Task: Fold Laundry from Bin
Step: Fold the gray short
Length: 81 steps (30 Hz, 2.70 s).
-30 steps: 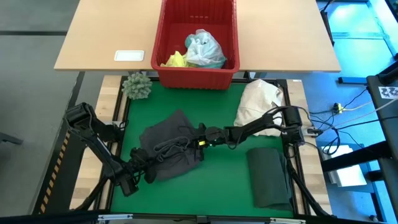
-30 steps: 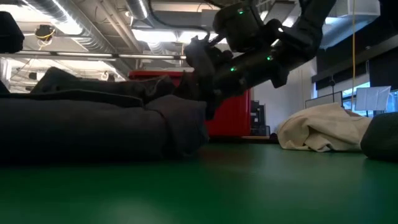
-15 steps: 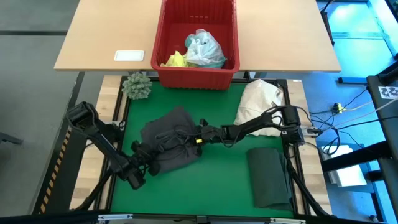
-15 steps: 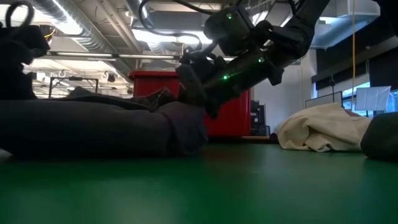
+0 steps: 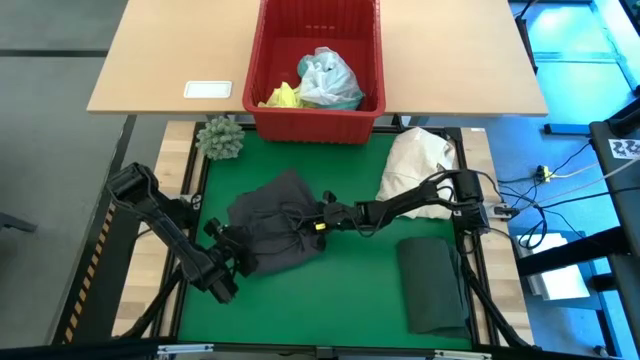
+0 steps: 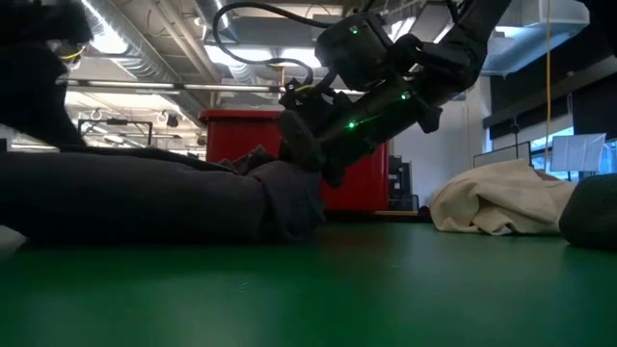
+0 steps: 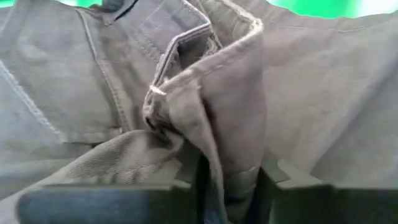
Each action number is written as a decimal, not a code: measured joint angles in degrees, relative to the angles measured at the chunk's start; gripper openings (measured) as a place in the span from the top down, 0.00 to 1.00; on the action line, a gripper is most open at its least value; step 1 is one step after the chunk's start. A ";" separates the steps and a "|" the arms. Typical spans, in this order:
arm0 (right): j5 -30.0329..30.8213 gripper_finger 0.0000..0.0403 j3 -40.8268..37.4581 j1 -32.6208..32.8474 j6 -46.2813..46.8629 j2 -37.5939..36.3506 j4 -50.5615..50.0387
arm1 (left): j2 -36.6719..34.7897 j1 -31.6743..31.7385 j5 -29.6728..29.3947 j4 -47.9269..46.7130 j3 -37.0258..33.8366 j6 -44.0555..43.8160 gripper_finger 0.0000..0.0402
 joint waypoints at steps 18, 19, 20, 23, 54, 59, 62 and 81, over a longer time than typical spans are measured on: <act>4.70 0.70 1.07 0.07 -1.46 0.11 0.57 | 0.00 -0.96 -11.88 -3.84 7.20 3.22 0.57; 4.60 0.70 1.32 0.07 -1.49 0.11 -0.03 | 0.00 -0.96 -12.44 -3.86 7.14 3.66 0.57; 4.45 0.70 1.50 0.07 -1.53 0.11 -0.47 | 0.00 -0.96 -12.96 -3.76 7.14 4.17 0.57; 2.95 0.70 2.03 0.04 -1.54 0.11 -1.40 | 0.00 -0.96 -14.34 -1.71 7.14 4.62 0.57; -2.78 0.70 2.19 1.25 -6.24 -3.69 -3.26 | 1.48 -2.28 -6.18 36.55 6.25 39.06 0.57; -1.47 0.65 2.19 1.25 -10.49 -5.60 -9.57 | 2.36 -1.99 -4.56 36.11 6.18 39.05 0.57; 1.46 0.56 2.19 1.18 -11.65 -7.47 -13.01 | 2.36 -1.99 -4.56 36.11 6.18 39.05 0.57; 6.55 0.24 8.57 6.32 -13.37 -16.79 -29.88 | 2.10 -3.54 2.06 24.80 9.60 34.09 0.57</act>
